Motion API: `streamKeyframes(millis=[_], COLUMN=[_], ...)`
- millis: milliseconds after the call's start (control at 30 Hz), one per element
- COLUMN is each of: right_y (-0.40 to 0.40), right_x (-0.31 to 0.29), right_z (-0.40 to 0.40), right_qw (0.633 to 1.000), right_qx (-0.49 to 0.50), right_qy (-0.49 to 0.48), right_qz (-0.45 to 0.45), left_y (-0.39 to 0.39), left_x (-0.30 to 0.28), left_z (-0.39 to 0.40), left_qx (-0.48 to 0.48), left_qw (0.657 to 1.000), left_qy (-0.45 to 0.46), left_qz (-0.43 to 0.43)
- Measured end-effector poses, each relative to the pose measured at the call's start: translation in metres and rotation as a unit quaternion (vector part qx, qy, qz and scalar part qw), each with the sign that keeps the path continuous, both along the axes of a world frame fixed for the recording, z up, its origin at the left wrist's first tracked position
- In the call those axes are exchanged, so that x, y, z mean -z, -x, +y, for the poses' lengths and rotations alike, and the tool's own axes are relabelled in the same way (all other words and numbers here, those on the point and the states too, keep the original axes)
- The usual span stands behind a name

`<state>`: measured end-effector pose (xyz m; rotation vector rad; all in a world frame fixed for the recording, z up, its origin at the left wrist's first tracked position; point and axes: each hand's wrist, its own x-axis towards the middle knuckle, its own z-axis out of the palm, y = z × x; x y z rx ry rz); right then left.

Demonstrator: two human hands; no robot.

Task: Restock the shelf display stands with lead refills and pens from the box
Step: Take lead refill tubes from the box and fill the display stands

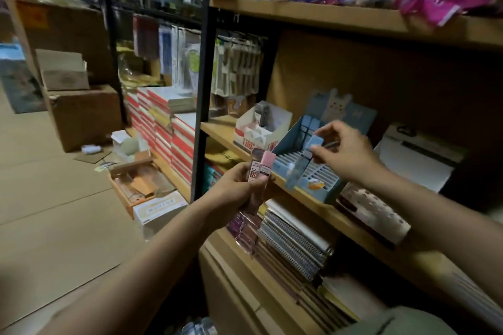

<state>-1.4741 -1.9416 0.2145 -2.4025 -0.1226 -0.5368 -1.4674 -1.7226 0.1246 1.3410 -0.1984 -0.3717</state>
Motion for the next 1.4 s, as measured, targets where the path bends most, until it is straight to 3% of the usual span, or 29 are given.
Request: streamKeyframes(millis=[167,433,900,1233,1400], right_y=[-0.027,-0.086,-0.129,-0.139,-0.14], right_x=[-0.028,-0.016,-0.006,-0.008,-0.004], right_z=[-0.023,-0.005,-0.003,-0.002,0.003], right_qw=[0.991,0.983,0.981,0.972,0.976], right_qx=[0.074,0.07,0.103,0.101,0.103], right_qy=[0.075,0.119,0.146,0.196,0.168], right_qz=[-0.08,-0.125,-0.073,-0.076,-0.097], left_y=[-0.013,-0.036,-0.049,-0.055,-0.057], left_x=[0.001,0.019,0.026,0.029,0.029], left_z=[-0.011,-0.008,-0.004,-0.004,-0.005], left_qx=[-0.037,-0.101,-0.119,-0.128,-0.125], left_qw=[0.998,0.993,0.991,0.989,0.988], left_qy=[0.033,0.027,0.026,0.028,0.045], left_qz=[0.026,0.05,0.051,0.07,0.075])
